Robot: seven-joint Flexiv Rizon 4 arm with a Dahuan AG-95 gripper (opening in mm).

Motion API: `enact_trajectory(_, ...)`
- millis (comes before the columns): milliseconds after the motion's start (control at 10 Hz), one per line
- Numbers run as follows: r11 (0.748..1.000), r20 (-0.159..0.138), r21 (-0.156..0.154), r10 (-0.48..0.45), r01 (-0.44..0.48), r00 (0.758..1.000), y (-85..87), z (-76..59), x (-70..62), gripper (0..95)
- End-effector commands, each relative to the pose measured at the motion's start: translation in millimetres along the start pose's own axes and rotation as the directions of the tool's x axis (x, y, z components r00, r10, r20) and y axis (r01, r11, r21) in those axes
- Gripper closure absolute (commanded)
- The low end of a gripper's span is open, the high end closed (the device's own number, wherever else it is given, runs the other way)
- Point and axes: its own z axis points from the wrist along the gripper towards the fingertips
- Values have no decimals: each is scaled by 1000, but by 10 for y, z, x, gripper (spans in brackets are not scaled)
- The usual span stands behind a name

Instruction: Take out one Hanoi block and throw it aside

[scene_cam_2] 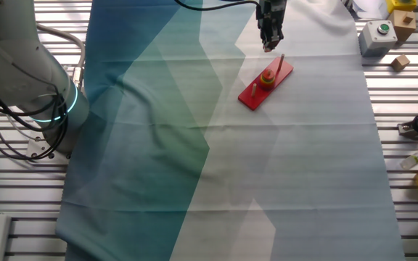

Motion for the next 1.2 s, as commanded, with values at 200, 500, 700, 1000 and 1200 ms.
enact_trajectory(200,1000,-1,0,-3,3,1000,-1,1,2,570)
enact_trajectory(500,1000,-1,1,-3,3,1000,-1,1,2,570)
enact_trajectory(700,1000,-8,8,-2,2,1000,-1,0,1,570)
enact_trajectory(1000,1000,-10,8,-6,6,1000,-26,-138,-67,570)
enact_trajectory(1200,1000,-17,8,-7,7,1000,-46,-275,-123,570)
